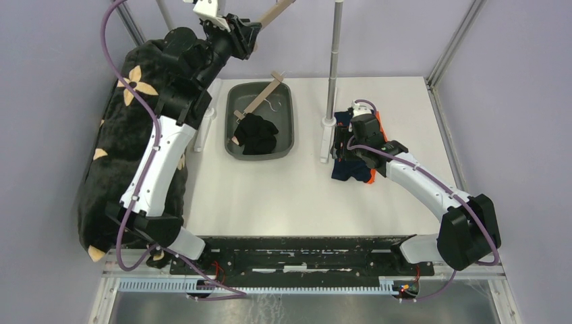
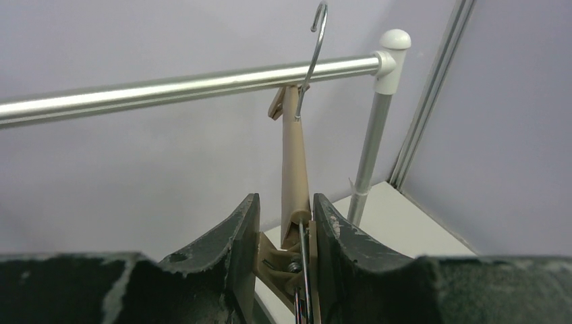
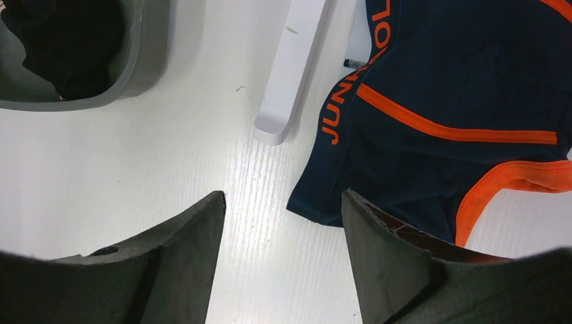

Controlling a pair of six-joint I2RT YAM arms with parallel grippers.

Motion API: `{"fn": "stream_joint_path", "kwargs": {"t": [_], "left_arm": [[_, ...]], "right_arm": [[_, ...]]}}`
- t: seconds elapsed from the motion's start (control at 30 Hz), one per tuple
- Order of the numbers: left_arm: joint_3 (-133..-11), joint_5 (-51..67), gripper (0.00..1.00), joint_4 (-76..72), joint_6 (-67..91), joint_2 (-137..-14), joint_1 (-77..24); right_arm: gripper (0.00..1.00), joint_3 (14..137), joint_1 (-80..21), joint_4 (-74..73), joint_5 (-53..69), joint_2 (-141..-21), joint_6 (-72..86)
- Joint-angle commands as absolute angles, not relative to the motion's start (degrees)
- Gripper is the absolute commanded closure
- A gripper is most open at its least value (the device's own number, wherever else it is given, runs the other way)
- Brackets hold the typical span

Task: Clip the underwear to the hanger
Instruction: Pick up the hanger from the clothesline, then clamp the underwear onto the hanger.

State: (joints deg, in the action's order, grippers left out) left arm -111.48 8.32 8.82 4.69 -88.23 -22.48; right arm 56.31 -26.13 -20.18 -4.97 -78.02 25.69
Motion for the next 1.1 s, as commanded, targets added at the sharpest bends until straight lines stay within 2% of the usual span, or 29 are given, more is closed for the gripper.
{"fn": "stream_joint_path", "kwargs": {"t": [0.0, 0.3, 0.57, 0.73, 1.07], "left_arm": [[-107.0, 5.4, 0.97, 5.3, 9.5, -84.1, -23.2], [-90.5, -1.6, 0.97, 3.5, 13.7, -76.9, -27.6], [-65.3, -11.6, 0.97, -10.9, 19.5, -64.8, -34.4], [-52.5, -12.2, 0.97, -20.3, 23.8, -56.6, -36.4], [-43.5, -13.8, 0.97, -22.9, 26.6, -50.1, -37.9]], "right_arm": [[0.27, 56.0, -26.3, -18.9, -5.5, -75.2, 26.0], [0.27, 57.3, -26.2, -21.8, -8.2, -74.0, 25.4], [0.24, 62.8, -26.2, -31.3, -22.5, -75.7, 24.4], [0.23, 67.8, -25.3, -35.6, -23.2, -81.9, 22.7], [0.21, 81.9, -25.0, -43.0, -18.1, -99.4, 14.0]]}}
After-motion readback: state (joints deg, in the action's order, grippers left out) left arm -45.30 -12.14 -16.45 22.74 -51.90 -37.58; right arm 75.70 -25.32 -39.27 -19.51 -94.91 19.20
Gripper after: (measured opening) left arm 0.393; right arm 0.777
